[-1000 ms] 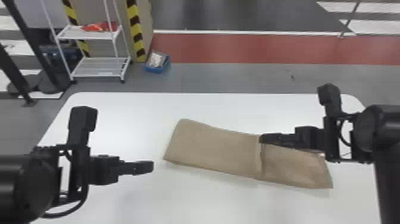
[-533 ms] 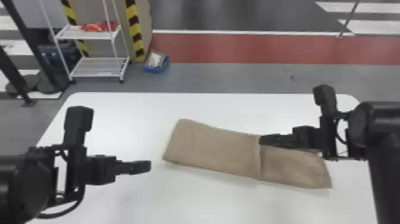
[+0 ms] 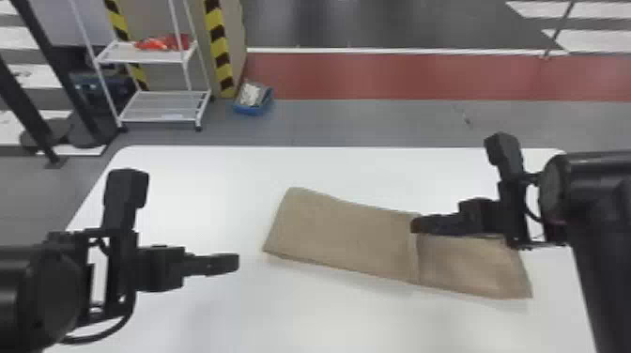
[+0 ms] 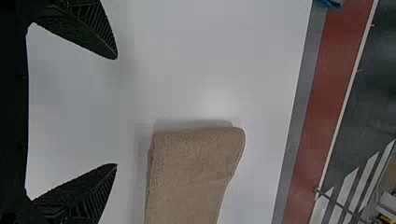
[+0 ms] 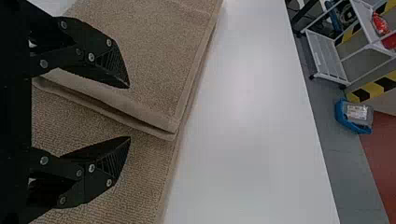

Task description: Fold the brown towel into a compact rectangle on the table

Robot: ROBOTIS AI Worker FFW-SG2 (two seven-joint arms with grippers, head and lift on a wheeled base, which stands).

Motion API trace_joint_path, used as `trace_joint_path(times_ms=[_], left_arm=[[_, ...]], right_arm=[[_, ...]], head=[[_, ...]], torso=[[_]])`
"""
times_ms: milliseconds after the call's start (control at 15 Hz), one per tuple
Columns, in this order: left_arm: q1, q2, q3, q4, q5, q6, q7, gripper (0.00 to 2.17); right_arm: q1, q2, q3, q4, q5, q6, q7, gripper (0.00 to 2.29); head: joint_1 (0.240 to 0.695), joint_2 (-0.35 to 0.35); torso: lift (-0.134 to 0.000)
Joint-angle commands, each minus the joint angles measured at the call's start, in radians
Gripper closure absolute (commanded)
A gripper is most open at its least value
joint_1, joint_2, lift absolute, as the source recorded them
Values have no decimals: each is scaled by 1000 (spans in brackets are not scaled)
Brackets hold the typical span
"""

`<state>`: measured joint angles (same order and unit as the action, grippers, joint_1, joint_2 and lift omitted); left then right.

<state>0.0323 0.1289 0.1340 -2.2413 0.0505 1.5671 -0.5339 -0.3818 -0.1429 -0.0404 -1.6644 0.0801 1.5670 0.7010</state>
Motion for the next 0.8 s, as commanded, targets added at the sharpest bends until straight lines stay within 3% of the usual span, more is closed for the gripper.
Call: trace_joint_path(times_ms=[0, 733], left_arm=[[1, 0, 1, 3, 0, 4, 0, 63], [9, 2, 12, 6, 8, 4, -3, 63]], right_arm=[[-6, -15, 10, 2, -2, 5, 0, 583], [-14, -21, 74, 43, 0, 5, 2, 596]], head=[[695, 9], [695, 18]], torso=[[-124], [-124]])
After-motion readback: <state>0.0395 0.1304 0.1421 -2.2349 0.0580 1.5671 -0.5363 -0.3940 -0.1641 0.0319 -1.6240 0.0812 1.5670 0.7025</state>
